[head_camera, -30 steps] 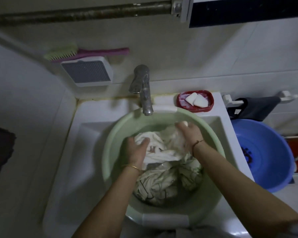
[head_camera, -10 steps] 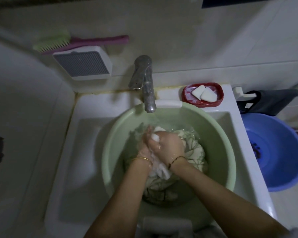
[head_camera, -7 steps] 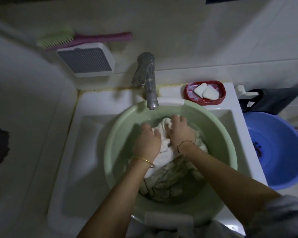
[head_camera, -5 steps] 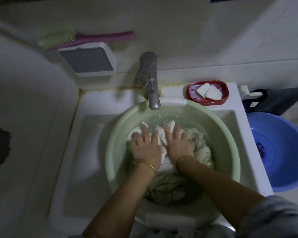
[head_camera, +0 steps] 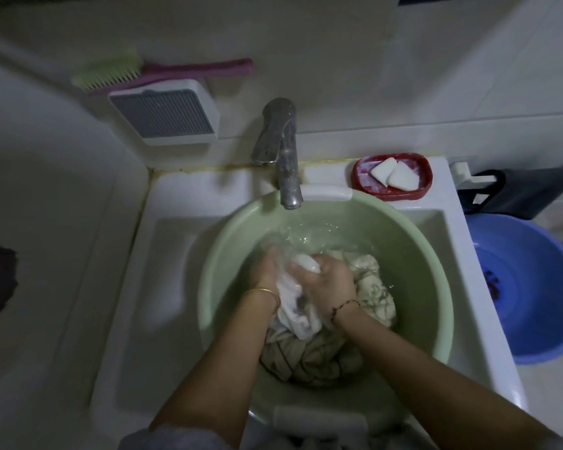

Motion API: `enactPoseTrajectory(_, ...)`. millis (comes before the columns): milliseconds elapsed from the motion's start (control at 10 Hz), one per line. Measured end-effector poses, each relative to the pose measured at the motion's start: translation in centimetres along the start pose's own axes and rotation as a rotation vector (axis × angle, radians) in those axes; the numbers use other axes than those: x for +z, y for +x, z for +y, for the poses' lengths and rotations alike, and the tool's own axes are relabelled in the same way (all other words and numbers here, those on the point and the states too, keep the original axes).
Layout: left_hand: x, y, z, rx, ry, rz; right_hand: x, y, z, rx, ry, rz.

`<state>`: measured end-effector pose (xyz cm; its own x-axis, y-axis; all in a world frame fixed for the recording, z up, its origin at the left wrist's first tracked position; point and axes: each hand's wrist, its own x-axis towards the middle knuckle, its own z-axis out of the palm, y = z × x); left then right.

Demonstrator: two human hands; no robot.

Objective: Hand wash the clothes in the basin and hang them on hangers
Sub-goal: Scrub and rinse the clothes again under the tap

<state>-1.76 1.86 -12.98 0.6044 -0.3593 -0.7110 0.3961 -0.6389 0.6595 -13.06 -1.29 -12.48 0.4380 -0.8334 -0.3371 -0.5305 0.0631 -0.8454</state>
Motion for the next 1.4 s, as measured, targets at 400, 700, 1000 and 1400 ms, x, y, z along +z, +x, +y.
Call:
enactPoseTrajectory(400, 0.8, -6.3, 2.7, 0.322, 0.336, -0.117, -3.2, 4.8, -1.4, -0.037, -0.349, 0.129)
enactPoseTrajectory(700, -2.5, -2.2, -1.7, 0.475, 1.731, -0.297, -1.6, 2.6, 4.6, -0.47, -1.019, -0.385)
enactPoseTrajectory(1000, -2.3, 0.1, -1.6, 0.309, 0.757, -0.224, -1.1, 3.8, 2.9, 0.016, -0.845, -0.274)
enactPoseTrajectory(1400, -0.1, -4.2, 2.7, -0.424, -0.656, -0.337, 0.0, -1.4, -4.2, -0.722, -0.483, 0.378)
